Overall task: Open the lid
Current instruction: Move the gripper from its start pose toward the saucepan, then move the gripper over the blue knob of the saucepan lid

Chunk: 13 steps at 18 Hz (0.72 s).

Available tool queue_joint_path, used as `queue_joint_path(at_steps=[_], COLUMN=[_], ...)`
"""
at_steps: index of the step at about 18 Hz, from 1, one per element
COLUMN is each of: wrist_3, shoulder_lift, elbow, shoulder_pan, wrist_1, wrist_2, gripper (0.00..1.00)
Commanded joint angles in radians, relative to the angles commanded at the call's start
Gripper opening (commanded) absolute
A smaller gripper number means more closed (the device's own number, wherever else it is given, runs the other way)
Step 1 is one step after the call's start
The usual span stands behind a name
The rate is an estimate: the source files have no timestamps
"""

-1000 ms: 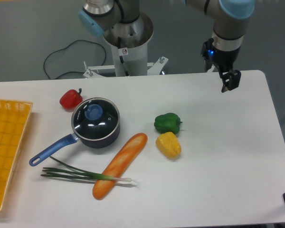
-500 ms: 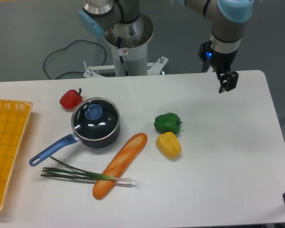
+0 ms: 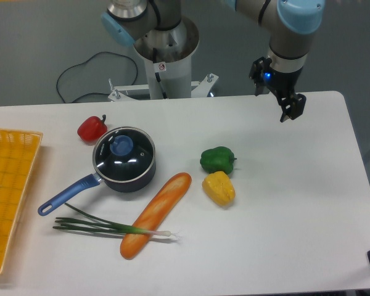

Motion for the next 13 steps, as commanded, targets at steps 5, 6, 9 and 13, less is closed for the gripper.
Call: queue_joint_path(at_steps=[5,6,9,13], wrist_3=[-0.042,-0.043,-0.048,-0.049], shoulder_lift=[-0.003,-0.003,-0.012,-0.032], elbow=[-0.009,-0.006,-0.006,-0.009], shoulder_pan=[-0.002,-0.003,-0.017,-0.041], wrist_1=[0.003,0.003,0.002,0.003], wrist_2=[-0.016,-0.011,-0.010,0.001], gripper=[1.00,1.00,1.00,1.00])
